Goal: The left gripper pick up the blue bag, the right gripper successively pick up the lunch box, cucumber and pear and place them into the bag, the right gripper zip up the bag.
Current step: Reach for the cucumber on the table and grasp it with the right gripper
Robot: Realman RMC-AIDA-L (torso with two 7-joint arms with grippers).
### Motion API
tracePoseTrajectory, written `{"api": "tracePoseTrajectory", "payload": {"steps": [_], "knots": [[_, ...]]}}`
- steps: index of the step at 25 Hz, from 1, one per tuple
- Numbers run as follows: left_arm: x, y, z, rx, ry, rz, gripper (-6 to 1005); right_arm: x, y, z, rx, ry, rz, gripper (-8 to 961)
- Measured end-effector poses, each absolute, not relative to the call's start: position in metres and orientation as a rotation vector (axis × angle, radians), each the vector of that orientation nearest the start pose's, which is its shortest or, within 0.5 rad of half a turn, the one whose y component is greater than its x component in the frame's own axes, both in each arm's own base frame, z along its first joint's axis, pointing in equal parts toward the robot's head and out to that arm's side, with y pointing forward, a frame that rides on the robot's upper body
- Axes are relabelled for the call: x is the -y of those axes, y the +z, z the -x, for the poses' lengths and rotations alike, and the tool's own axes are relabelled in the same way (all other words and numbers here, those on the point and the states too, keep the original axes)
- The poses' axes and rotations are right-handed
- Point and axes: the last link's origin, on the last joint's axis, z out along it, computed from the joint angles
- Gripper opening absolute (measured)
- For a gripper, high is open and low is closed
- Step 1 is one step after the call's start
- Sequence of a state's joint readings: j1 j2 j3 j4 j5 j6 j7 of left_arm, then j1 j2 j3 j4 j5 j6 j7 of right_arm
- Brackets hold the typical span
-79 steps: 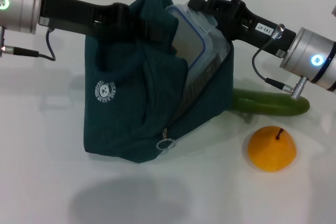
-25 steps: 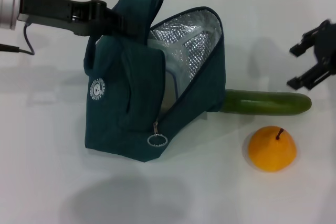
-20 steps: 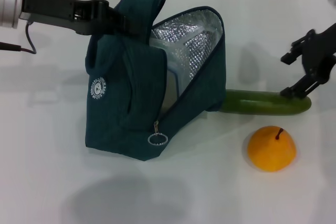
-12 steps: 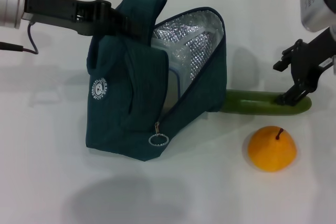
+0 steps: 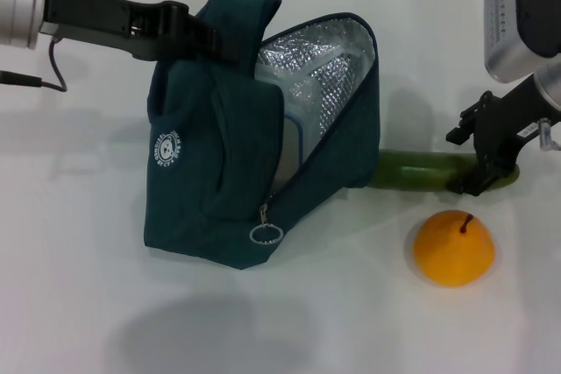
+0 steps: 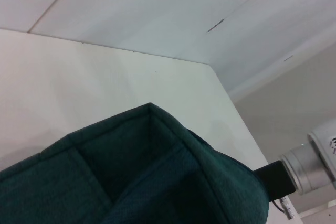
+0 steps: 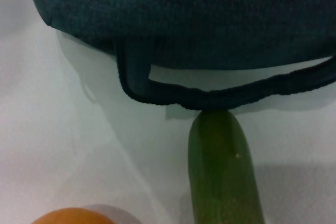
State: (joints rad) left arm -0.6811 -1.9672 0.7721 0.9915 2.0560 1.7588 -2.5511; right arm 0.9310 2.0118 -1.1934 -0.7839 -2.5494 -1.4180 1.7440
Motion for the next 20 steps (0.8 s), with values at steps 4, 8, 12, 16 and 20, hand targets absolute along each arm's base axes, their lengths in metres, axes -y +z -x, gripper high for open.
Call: {"api": "tracePoseTrajectory", "payload": {"steps": [4,8,12,16,20], "knots": [[-0.371,0.0779,0.1857,1.616,-0.548,2.606,39,-0.4125,-0.018,-0.1819,-0.094,-0.585,2.943,771],[-0.3707,0.0773,0.1857,1.618,-0.547,2.608,39,-0.4117,-0.0204,-0.1853,-0.11,-0.587,2.945,754],[-0.3703,0.0763,0.1855,1.617,-0.542,2.612,39,-0.4108,-0.0232,-0.1869,-0.119,-0.581,2.951,738],[-0.3698,0.0759,0.1852,1.615,-0.536,2.618,39,-0.4097,-0.0237,-0.1858,-0.101,-0.575,2.96,722],[-0.3692,0.0758,0.1853,1.616,-0.534,2.621,39,-0.4086,-0.0244,-0.1847,-0.09,-0.578,2.967,706]]}}
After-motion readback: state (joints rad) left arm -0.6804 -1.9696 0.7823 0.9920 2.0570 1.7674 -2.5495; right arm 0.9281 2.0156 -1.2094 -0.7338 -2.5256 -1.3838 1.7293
